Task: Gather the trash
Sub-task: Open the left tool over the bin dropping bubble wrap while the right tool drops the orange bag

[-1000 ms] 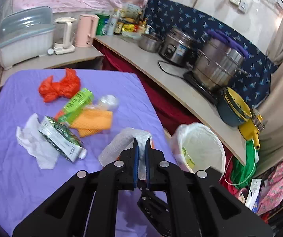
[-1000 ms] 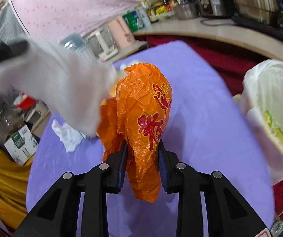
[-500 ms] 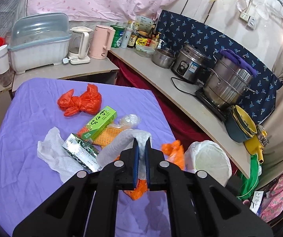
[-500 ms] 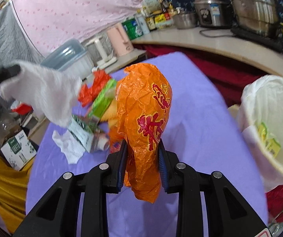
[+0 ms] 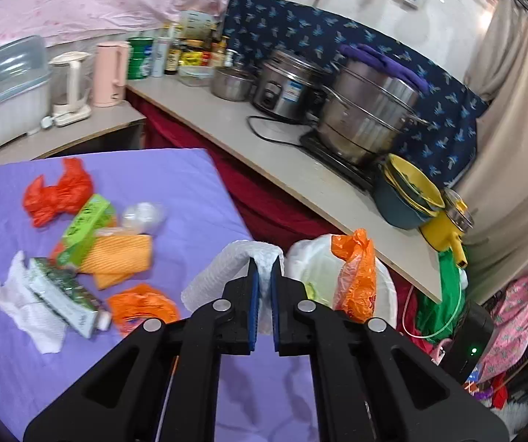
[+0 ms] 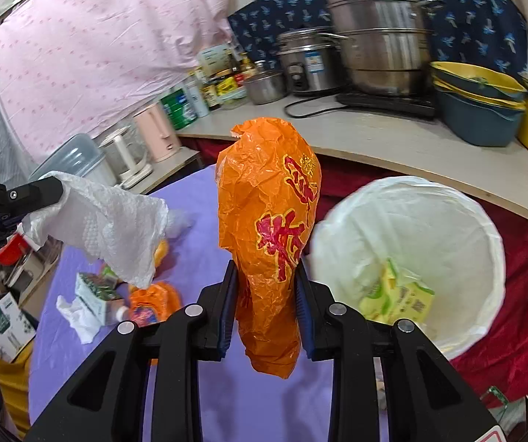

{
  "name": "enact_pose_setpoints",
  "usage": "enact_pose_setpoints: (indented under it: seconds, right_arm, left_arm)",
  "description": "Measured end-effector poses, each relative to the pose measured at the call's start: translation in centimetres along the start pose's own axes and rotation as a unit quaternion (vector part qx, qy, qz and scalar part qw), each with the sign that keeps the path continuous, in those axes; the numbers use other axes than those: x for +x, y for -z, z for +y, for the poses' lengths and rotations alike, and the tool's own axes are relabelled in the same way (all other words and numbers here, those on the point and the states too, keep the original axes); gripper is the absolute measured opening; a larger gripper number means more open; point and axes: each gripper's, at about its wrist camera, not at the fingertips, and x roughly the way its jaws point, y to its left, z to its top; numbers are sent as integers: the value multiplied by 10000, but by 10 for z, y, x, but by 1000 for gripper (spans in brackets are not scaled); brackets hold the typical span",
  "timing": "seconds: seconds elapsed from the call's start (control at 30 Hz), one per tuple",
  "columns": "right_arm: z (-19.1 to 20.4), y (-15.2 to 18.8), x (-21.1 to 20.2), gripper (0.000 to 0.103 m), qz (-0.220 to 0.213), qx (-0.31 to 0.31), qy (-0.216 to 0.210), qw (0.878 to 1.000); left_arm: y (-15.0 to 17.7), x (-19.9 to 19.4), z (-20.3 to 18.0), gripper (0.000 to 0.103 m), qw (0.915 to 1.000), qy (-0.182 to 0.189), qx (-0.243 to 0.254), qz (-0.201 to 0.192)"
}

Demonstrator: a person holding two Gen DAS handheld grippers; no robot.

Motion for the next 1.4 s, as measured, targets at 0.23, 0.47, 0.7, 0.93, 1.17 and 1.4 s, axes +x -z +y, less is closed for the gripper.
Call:
enact_pose_setpoints:
  seconds: [0.23,0.47,0.7,0.93,1.17,1.4]
  right_arm:
    - [-57,-1,-14,28,-115,398,391,9984]
    - [-105,5,-21,28,-149,748,725,9944]
    - [-129,12,-23,28,-131,952,895,9913]
    - [-139,17,-21,28,-98,1052,967,9897]
    - [-138,16,-16,30,-80,1037,962,9899]
    - [-132,9,-9,35,-123,985,947,9905]
  left_arm:
    - [7,47,-61,5,9979,319,460,315]
    - [22,92,-106,5,9931,550,804,647]
    - [36,134,-132,6,9877,614,1057,976]
    - [47,156,-139,7,9860,484,1160,1098]
    - [45,156,-133,50,9888,373,1062,976]
    - [39,148,-116,61,9920,148,962,800]
